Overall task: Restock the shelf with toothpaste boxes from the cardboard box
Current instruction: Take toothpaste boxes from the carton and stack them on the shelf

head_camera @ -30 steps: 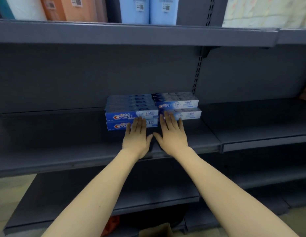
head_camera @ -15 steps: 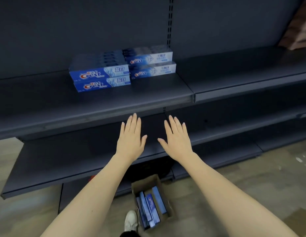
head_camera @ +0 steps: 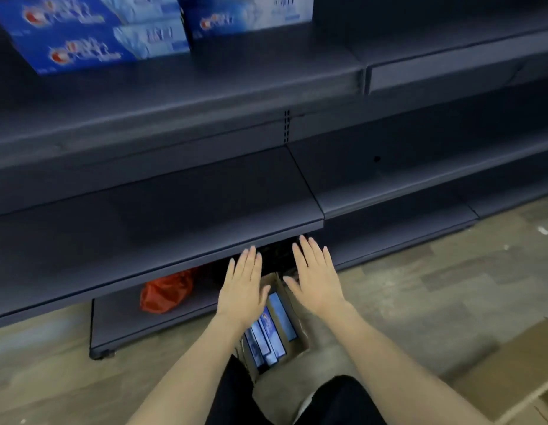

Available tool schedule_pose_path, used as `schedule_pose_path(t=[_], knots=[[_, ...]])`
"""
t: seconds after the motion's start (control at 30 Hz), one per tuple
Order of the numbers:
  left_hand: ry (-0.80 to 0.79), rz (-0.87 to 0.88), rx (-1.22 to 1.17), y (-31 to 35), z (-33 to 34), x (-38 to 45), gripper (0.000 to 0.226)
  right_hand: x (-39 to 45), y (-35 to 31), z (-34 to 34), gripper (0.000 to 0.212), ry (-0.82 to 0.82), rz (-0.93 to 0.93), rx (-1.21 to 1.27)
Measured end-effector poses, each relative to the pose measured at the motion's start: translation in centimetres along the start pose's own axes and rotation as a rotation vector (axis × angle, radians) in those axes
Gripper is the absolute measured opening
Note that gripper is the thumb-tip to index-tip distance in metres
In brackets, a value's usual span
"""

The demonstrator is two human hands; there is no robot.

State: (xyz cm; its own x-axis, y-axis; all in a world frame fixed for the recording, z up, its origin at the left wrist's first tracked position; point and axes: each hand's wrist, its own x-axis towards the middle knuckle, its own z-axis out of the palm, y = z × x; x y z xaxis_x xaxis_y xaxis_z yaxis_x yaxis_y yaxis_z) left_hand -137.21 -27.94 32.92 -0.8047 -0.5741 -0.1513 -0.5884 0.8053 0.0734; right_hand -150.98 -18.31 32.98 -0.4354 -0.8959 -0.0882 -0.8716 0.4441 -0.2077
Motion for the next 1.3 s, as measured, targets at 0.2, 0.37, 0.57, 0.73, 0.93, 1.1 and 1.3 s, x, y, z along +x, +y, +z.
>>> schedule_pose_path(t=[0.2,0.37,0.57,0.73,0.93,1.1,1.3], knots=[[-0.19,0.08,-0.01,-1.0,11.6,1.9,0.072,0.8,1.0,13.0,0.074,-0.12,0.01,0.01],[-0.231,0.105,0.02,-2.1,21.4,5.2,0.062,2.8,1.9,24.3,0.076,-0.156,0.015,0.023],[-0.284,0.102,0.129,-4.4,33.4,8.1,0.065,4.1,2.7,35.9,0.075,-0.155,0.014,-0.059],[-0.397,0.084,0.202,-6.1,39.7,9.6,0.067,4.5,2.7,40.8,0.067,-0.209,-0.023,-0.477],[-0.485,0.125,0.326,-6.7,43.6,10.7,0.071,5.8,1.8,46.0,0.07,-0.285,-0.032,-0.433],[-0.515,0.208,0.44,-6.4,44.7,12.5,0.066,7.9,1.7,48.8,0.065,-0.31,0.02,-0.369],[-0.73,0.273,0.538,-7.4,47.1,14.0,0.075,8.6,2.6,52.4,0.061,-0.342,0.243,-0.031]])
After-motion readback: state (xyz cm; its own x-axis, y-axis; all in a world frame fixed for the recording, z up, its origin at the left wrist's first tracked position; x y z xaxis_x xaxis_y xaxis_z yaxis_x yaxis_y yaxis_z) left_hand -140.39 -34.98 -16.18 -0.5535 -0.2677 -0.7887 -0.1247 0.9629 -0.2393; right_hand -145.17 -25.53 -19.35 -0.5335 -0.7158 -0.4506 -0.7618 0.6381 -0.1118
